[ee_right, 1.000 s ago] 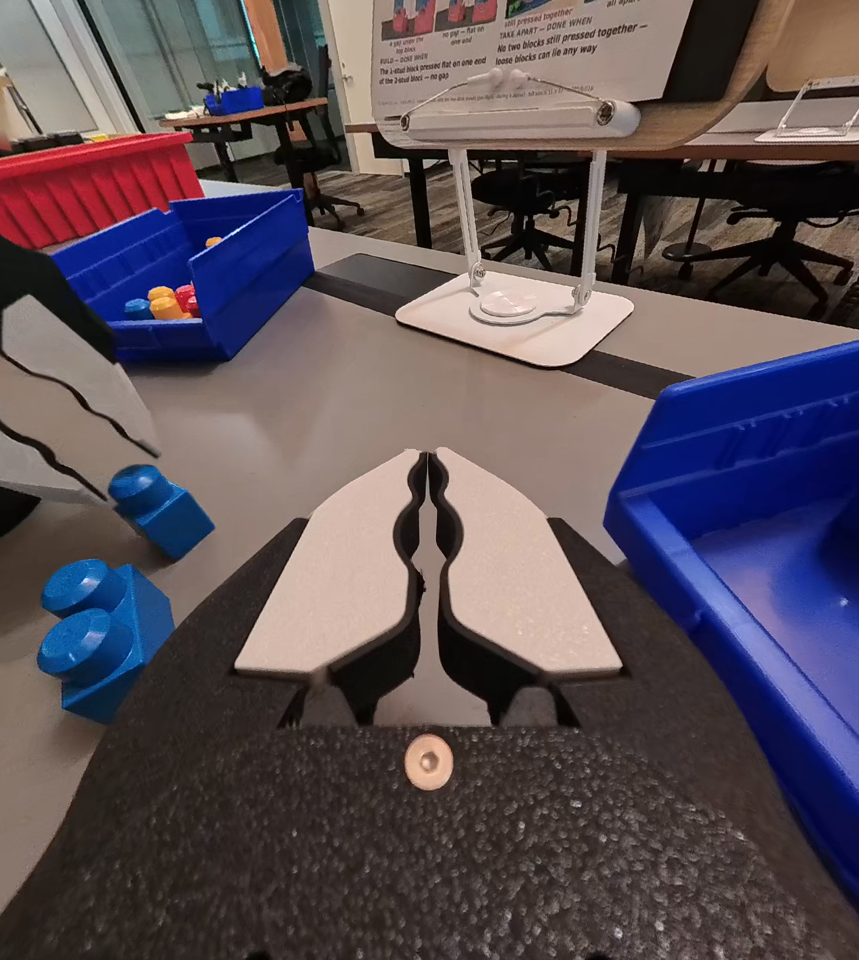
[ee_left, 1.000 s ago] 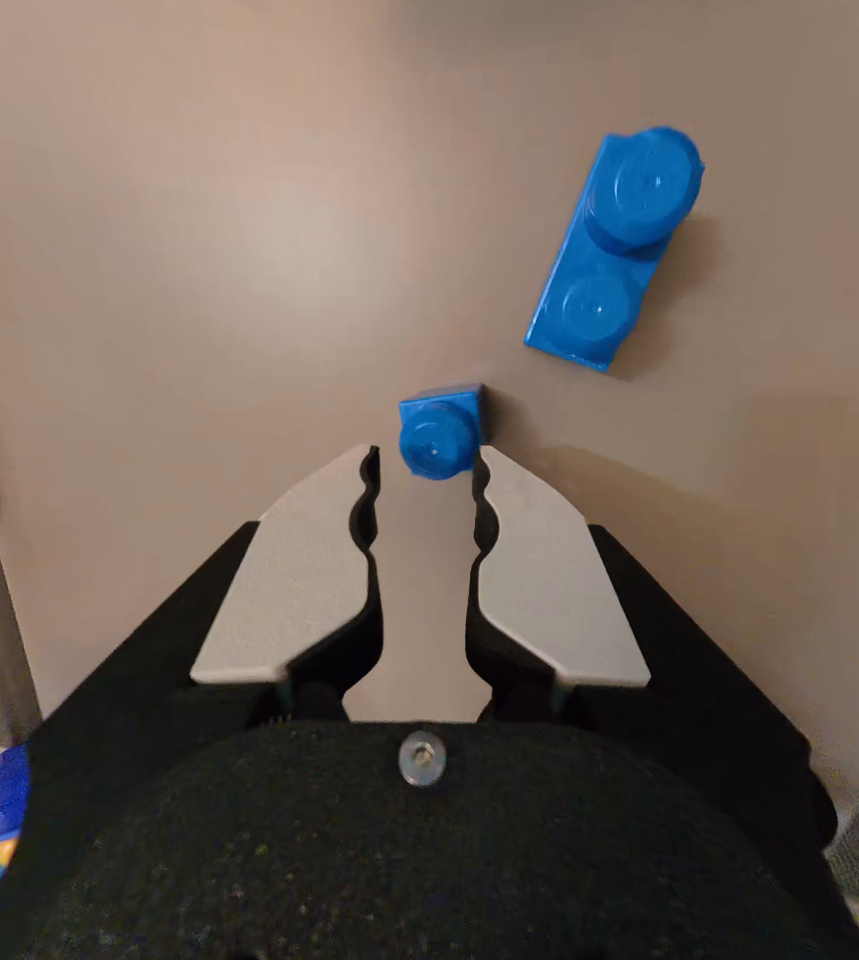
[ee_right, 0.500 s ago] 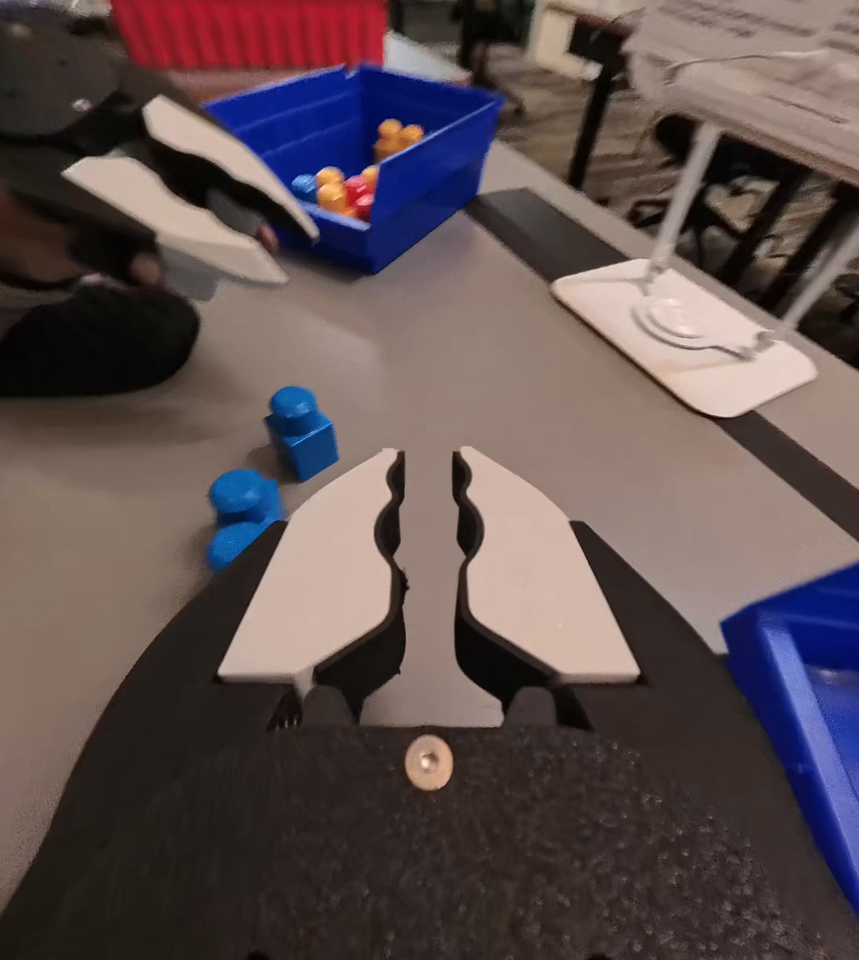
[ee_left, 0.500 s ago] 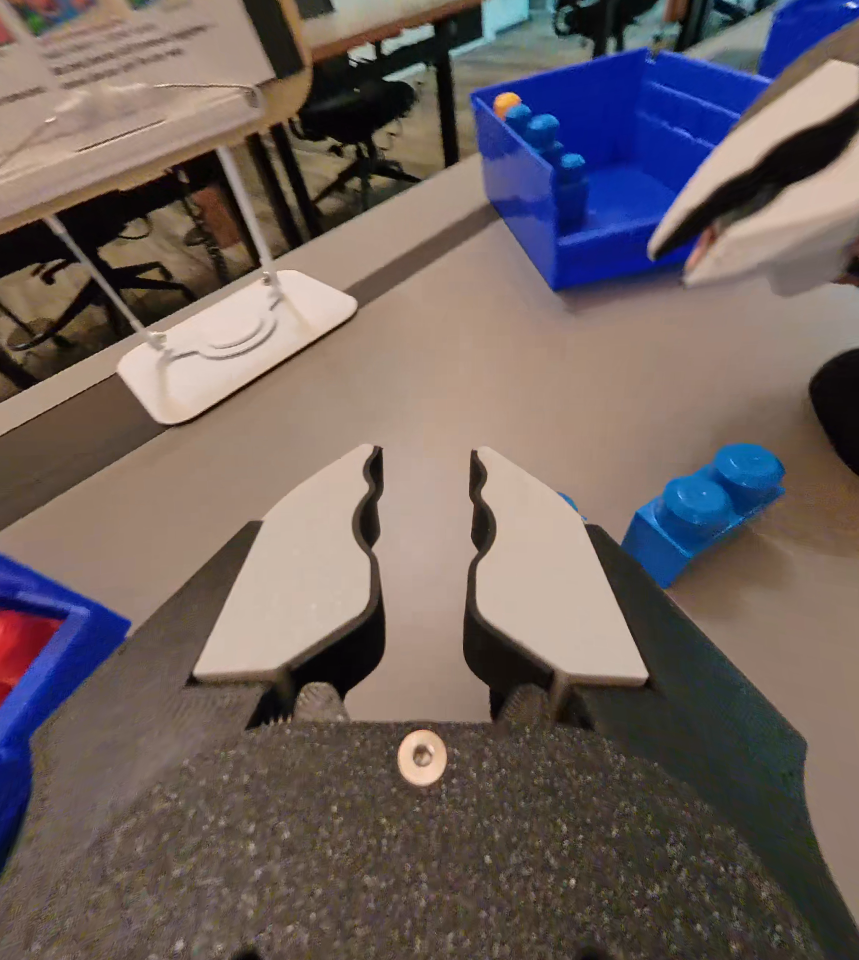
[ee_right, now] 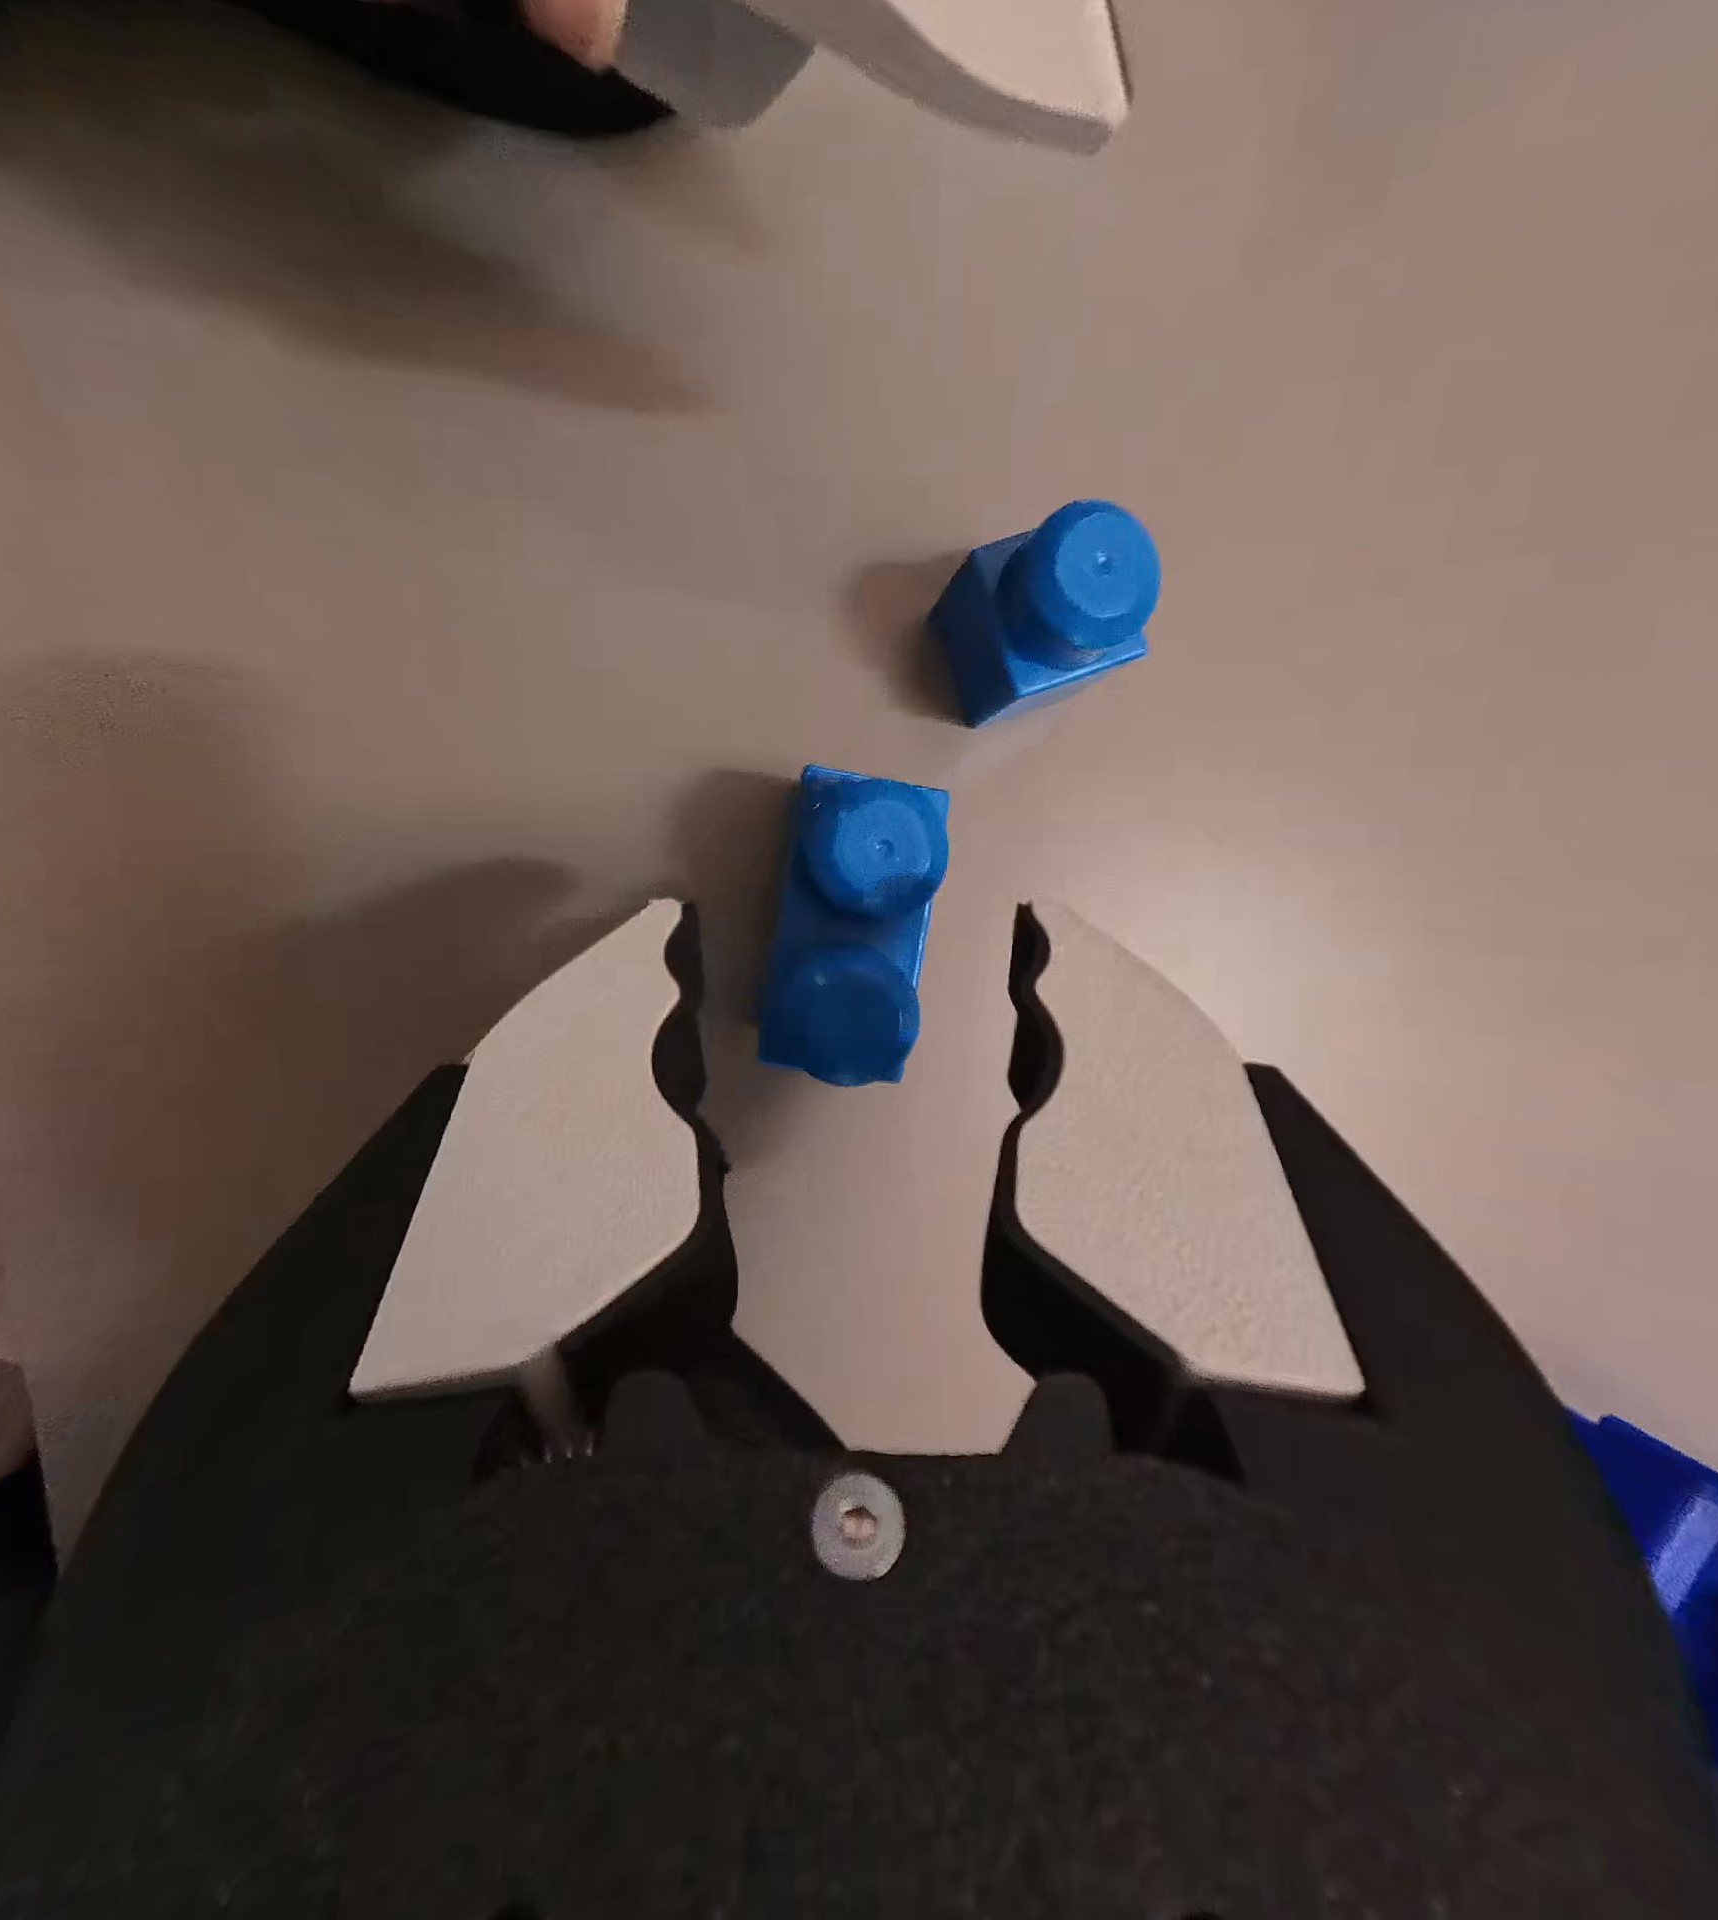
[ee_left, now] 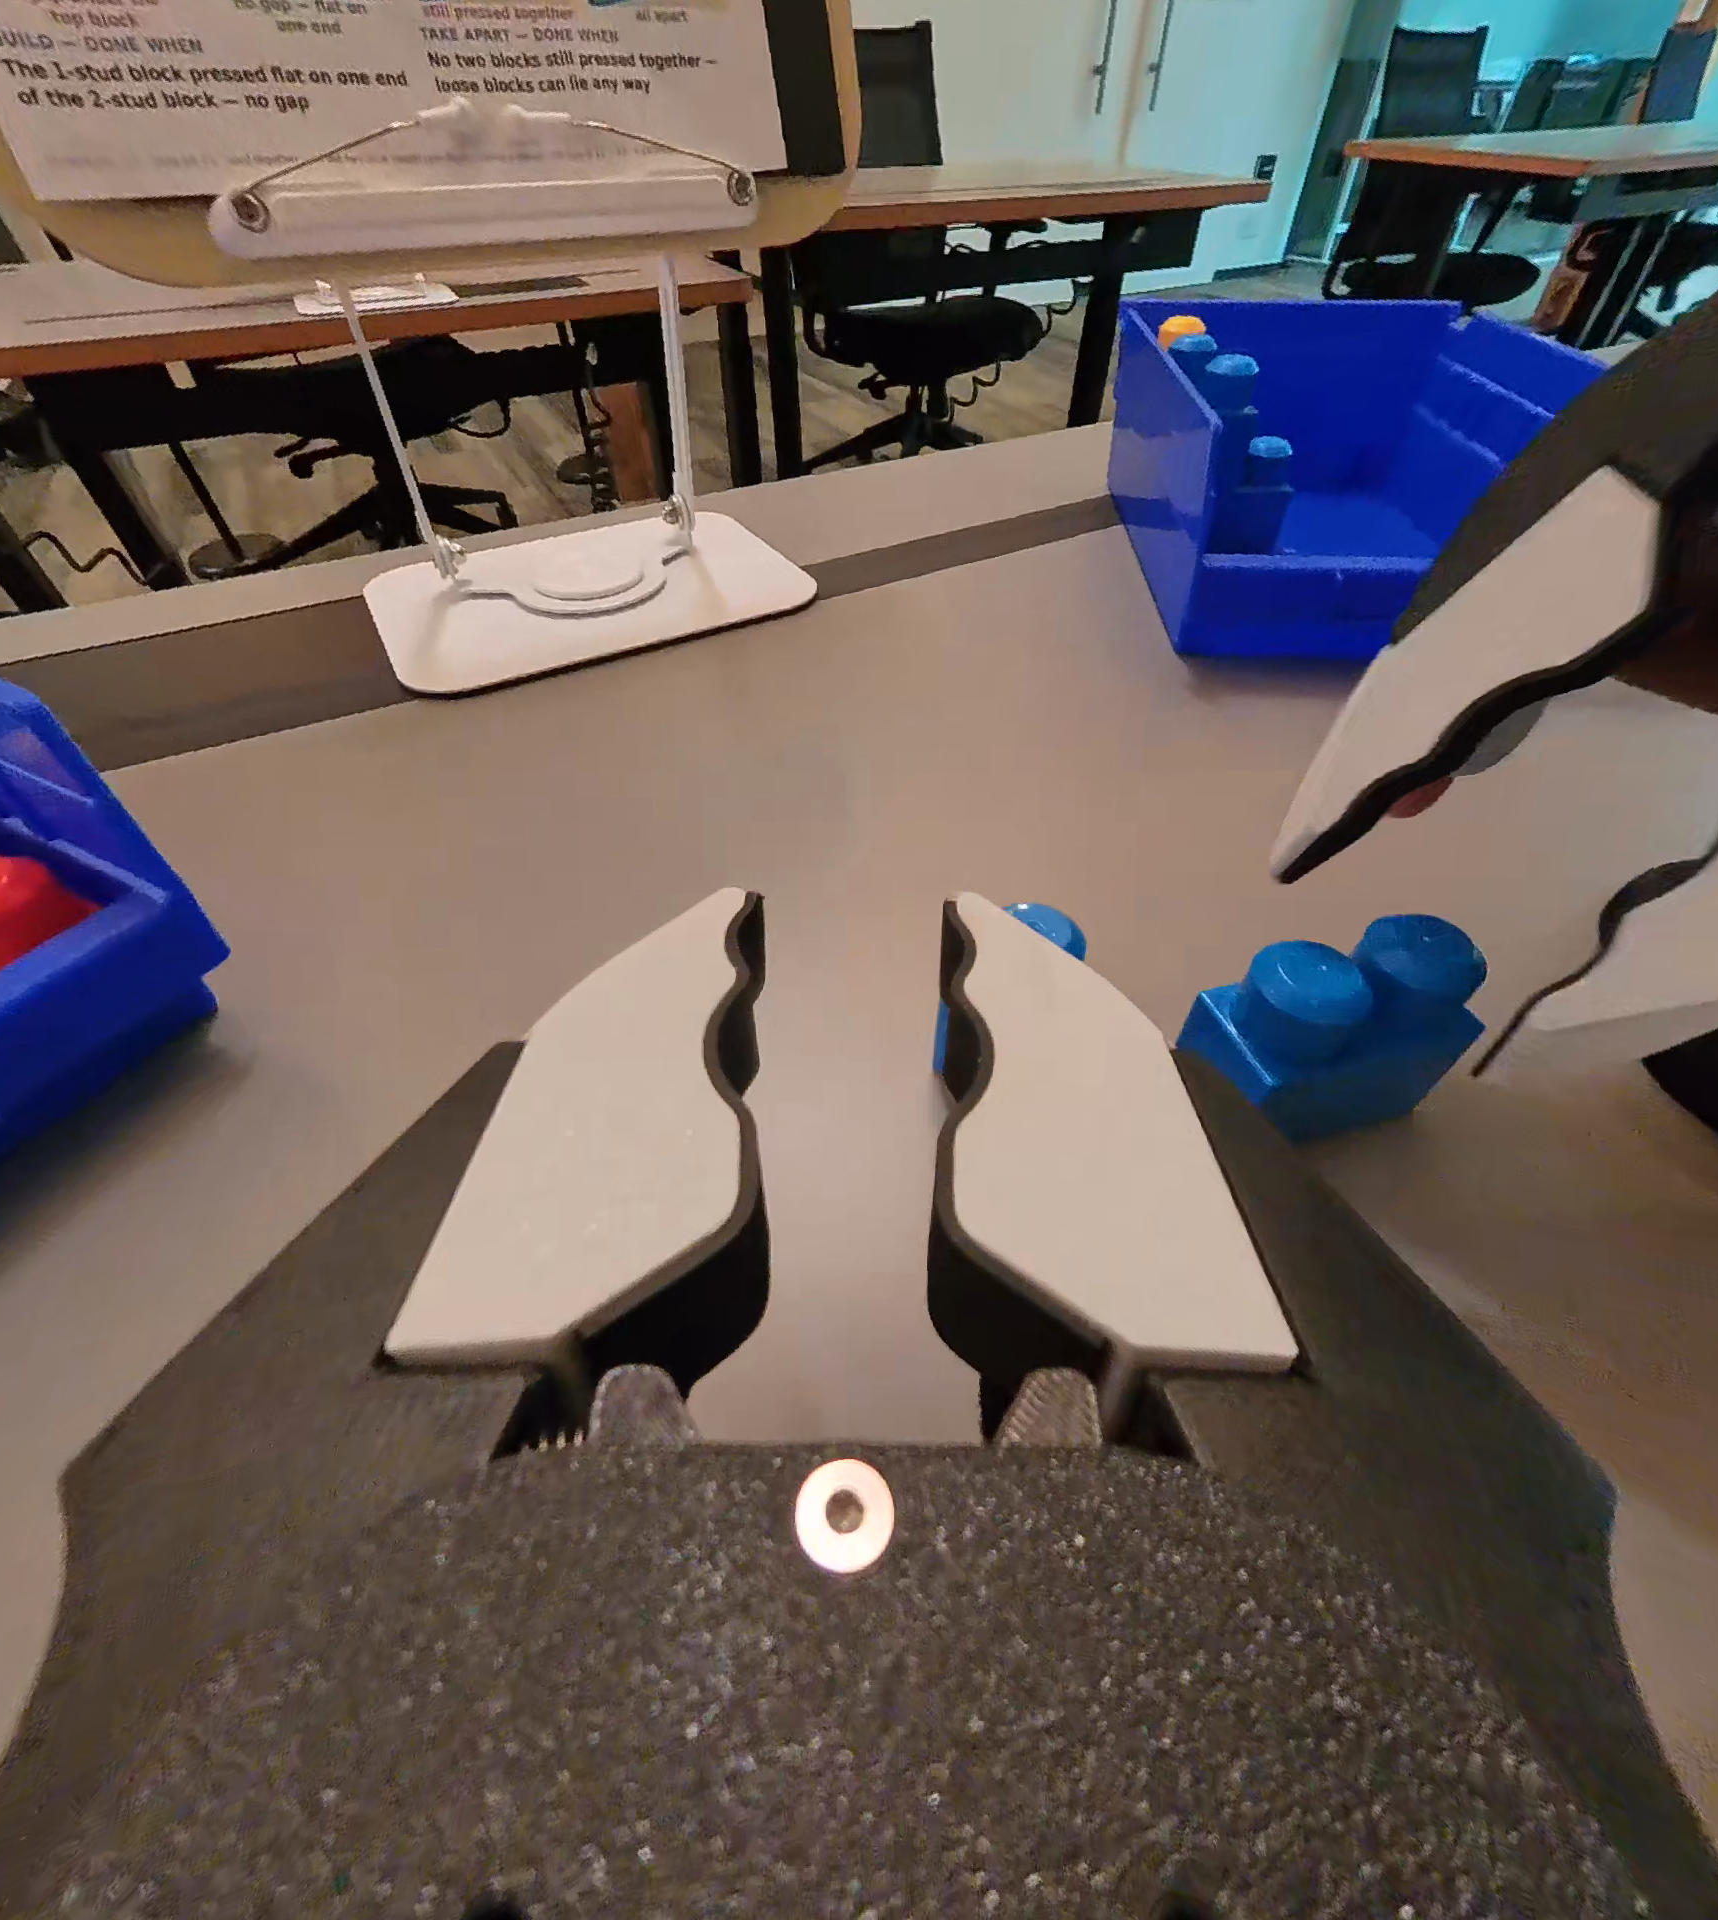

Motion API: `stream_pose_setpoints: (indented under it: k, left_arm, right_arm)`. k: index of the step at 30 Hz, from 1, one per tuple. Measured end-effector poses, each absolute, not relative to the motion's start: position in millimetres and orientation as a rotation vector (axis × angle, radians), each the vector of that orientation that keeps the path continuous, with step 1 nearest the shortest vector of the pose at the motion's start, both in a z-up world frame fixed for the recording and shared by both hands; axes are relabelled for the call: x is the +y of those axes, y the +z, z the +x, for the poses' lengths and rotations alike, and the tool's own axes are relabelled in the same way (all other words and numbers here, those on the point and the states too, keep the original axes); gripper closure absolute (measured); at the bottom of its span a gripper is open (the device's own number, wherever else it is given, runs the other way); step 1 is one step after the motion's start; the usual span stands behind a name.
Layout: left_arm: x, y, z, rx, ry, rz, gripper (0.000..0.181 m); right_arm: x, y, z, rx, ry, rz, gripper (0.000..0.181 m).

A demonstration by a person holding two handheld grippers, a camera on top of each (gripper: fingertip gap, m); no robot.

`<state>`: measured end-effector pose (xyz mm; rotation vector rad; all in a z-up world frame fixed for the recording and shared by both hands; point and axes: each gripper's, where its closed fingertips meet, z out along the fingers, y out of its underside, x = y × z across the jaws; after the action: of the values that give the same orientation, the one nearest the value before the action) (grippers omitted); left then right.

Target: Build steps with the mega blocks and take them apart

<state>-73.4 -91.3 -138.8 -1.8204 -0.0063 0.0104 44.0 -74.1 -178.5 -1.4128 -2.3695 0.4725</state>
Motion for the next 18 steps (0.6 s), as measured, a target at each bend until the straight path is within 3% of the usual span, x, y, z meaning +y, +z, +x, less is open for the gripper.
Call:
stream_pose_setpoints:
  k: [1, 6, 10, 12, 18]
  left_arm:
    - [-94, -139, -72, -0.007, 0.004, -1.821, 0.149]
    - [-111, -149, -60, 0.038, -0.056, -1.857, 0.144]
    - [-125, -160, -48, 0.088, -0.098, -1.891, 0.138]
    - [-128, -162, -44, 0.106, -0.096, -1.893, 0.136]
    - [-131, -162, -27, 0.173, -0.134, -1.875, 0.124]
  right_arm:
    - [-75, -183, 44, -2.390, 0.445, -1.423, 0.124]
    - [-75, -208, 44, -2.434, 0.352, -1.472, 0.126]
    - [-67, -216, 45, -2.401, 0.371, -1.511, 0.147]
    - [-54, -215, 49, -2.369, 0.354, -1.535, 0.147]
    - [-52, -143, 35, -2.087, 0.895, -1.322, 0.147]
